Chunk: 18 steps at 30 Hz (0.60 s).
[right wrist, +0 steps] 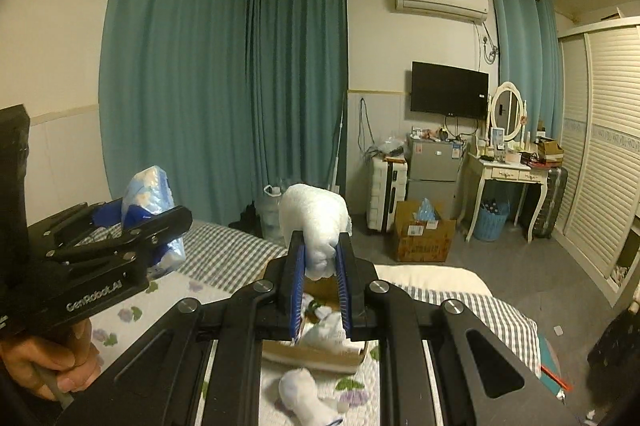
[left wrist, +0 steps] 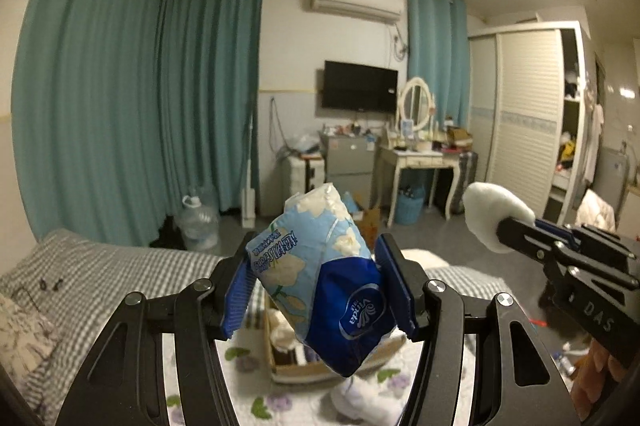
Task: Organize soft objects
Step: 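Carry the tissue pack and white item over the cardboard box with both tools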
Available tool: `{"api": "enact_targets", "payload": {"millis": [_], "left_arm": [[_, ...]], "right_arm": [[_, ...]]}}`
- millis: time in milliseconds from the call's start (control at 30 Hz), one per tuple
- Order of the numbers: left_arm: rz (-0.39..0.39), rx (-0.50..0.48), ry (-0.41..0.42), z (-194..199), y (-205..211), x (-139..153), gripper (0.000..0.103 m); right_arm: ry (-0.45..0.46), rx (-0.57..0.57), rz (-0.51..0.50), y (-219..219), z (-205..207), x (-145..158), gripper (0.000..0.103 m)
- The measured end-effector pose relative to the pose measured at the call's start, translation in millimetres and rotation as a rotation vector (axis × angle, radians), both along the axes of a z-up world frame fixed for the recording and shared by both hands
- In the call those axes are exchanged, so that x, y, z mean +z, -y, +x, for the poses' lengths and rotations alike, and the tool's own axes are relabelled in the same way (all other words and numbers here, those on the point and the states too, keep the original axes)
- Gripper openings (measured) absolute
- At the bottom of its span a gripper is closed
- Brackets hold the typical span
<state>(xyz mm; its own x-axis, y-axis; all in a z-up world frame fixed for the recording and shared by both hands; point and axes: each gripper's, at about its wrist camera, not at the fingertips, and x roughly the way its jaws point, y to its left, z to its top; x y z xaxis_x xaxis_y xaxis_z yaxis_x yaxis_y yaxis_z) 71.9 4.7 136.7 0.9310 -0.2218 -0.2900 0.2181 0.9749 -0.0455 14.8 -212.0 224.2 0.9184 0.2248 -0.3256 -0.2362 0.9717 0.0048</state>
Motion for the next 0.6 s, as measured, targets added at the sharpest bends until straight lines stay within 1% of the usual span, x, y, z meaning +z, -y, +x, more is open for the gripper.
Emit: {"api": "enact_targets", "payload": {"millis": [167, 300, 433, 533, 600], "left_arm": [[-0.010, 0.022, 0.001, 36, -1, 0, 0.057], [-0.013, 0.031, -0.019, 65, 0, -12, 0.057], [-0.006, 0.046, -0.056, 90, 3, -36, 0.057], [0.012, 0.075, -0.086, 109, 3, -58, 0.057], [0.008, 0.080, -0.118, 126, 1, -74, 0.057]], "right_arm": [[-0.001, -0.013, 0.005, 2, 32, -5, 0.015], [-0.013, -0.028, 0.001, 2, 63, -14, 0.015], [-0.040, -0.031, -0.001, 4, 95, -33, 0.015], [-0.069, -0.032, -0.006, 5, 117, -54, 0.015], [-0.087, -0.031, -0.017, 2, 134, -68, 0.015]]}}
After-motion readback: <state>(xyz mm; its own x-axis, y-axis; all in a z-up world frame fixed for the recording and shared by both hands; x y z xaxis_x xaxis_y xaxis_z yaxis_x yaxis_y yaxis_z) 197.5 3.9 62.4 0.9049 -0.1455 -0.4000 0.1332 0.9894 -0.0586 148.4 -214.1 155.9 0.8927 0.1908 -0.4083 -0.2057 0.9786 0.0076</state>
